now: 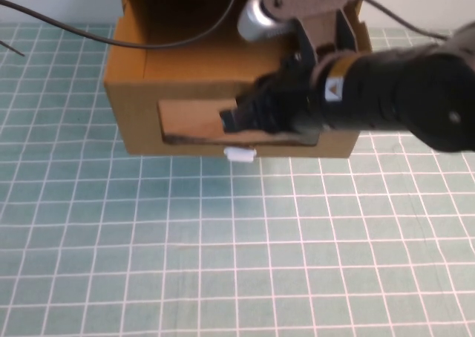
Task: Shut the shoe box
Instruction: Close the shoe box with your right arm
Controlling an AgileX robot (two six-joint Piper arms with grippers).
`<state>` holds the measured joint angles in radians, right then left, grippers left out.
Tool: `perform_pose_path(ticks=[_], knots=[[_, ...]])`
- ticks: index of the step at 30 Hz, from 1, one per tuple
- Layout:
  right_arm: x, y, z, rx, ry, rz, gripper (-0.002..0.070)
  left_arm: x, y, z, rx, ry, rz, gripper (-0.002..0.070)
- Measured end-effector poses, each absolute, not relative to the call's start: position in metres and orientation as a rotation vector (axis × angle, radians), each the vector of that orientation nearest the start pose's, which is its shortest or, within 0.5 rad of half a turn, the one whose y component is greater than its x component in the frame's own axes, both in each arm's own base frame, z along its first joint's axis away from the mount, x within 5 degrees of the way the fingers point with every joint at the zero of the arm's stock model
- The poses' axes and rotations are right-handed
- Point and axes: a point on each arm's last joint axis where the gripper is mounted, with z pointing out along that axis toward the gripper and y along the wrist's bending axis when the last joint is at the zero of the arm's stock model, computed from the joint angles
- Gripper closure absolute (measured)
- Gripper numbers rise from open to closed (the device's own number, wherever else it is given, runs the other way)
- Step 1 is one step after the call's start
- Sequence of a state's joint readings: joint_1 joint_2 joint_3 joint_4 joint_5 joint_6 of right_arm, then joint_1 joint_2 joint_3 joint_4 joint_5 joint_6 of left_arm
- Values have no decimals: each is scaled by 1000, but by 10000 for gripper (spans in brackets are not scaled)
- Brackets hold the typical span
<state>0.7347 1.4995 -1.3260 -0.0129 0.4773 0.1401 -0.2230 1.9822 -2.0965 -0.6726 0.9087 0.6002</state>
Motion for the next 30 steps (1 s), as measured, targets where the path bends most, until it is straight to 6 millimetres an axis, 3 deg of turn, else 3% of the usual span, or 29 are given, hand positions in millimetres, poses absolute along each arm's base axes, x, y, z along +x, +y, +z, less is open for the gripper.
perform_pose_path(ticks=[6,18,30], knots=[[290,232,372,-568,2025,485,687,434,-144,394,678,2019,-598,680],[351,229,372,-418,1977,485,688,434,-145,394,677,2018,-600,680],[390,240,363,-381,1944,482,688,435,-145,395,673,2015,-601,680]])
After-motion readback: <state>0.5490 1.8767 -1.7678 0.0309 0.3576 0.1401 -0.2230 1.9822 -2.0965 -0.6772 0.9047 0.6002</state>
